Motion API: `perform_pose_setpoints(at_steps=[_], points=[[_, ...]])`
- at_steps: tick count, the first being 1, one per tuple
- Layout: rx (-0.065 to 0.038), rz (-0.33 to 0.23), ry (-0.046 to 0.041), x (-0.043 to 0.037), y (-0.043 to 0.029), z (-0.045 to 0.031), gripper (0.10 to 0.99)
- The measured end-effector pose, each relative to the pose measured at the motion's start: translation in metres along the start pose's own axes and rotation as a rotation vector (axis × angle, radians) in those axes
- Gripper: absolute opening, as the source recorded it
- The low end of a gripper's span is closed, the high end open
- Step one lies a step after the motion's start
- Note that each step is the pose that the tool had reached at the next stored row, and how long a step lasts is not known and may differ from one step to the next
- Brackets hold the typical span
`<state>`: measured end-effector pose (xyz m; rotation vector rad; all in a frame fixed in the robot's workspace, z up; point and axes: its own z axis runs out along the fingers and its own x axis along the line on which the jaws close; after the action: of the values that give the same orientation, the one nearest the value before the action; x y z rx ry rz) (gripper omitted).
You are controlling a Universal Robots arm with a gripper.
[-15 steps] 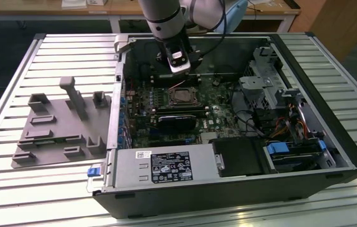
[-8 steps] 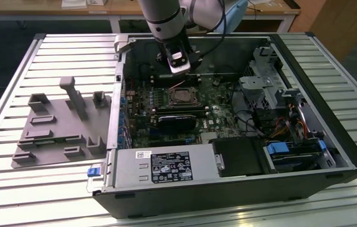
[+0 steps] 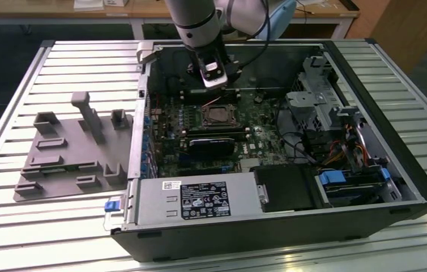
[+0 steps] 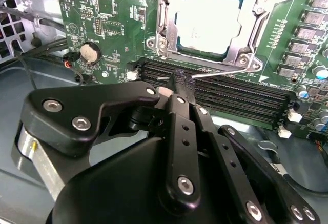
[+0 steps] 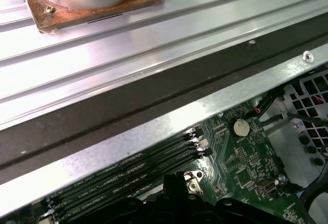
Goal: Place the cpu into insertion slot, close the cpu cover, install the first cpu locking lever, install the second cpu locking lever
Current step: 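Install the first cpu locking lever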
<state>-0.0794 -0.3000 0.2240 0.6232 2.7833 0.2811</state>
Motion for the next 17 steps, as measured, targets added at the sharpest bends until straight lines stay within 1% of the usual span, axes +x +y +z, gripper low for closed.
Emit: perform_pose_setpoints(at_steps=[14,17], points=[[-0.001,0.0,-0.002,0.0024,-0.0003,0.0063,0.102],[-0.001,0.0,-0.0021,0.0025,-0.0004,0.0066,0.102]])
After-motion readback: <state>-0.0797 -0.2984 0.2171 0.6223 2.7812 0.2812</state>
